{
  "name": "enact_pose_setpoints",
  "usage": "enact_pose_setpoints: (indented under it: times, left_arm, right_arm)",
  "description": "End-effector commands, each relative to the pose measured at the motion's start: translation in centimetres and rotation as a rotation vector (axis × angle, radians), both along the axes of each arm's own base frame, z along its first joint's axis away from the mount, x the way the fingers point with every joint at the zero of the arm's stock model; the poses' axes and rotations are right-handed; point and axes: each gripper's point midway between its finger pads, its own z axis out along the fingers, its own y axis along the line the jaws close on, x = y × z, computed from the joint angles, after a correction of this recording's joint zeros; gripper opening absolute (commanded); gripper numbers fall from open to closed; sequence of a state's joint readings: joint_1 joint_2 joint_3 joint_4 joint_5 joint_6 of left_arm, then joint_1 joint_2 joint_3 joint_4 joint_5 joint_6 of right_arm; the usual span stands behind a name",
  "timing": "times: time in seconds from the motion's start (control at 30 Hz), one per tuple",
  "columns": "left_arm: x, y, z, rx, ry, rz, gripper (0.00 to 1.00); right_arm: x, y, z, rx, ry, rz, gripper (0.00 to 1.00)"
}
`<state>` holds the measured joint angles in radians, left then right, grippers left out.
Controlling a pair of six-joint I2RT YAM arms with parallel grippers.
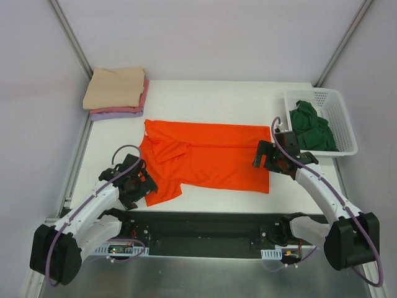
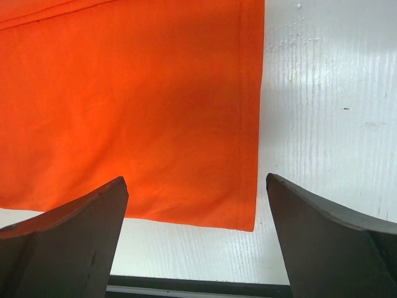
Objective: Fold and stack the t-shirts
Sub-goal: Grap the side of the flattened tshirt closest away from the robot with both arms
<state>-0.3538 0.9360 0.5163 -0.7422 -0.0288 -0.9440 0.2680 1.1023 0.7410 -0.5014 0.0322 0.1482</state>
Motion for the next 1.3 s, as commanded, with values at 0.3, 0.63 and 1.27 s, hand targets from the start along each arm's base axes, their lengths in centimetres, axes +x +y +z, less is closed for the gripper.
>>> enact_pose_setpoints:
  times: [0.3, 0.63, 1.27]
  left_arm:
    - [-2.5, -0.7, -0.9, -0.063, 0.087, 0.073, 0.51]
    - [-3.3, -0.5, -2.4, -0.036, 0.159, 0.045, 0.27]
    - [0.1, -3.4, -0.2, -0.171, 0.008, -0.075, 0.0]
  right_arm:
    - [-0.4, 0.2, -0.9, 0.03, 0.013, -0.032, 0.96]
    - [-0.8, -0.1, -1.5, 0.016, 0.038, -0.047, 0.96]
    - [-6.0, -0.8, -3.7, 0.037, 0.183, -0.11, 0.96]
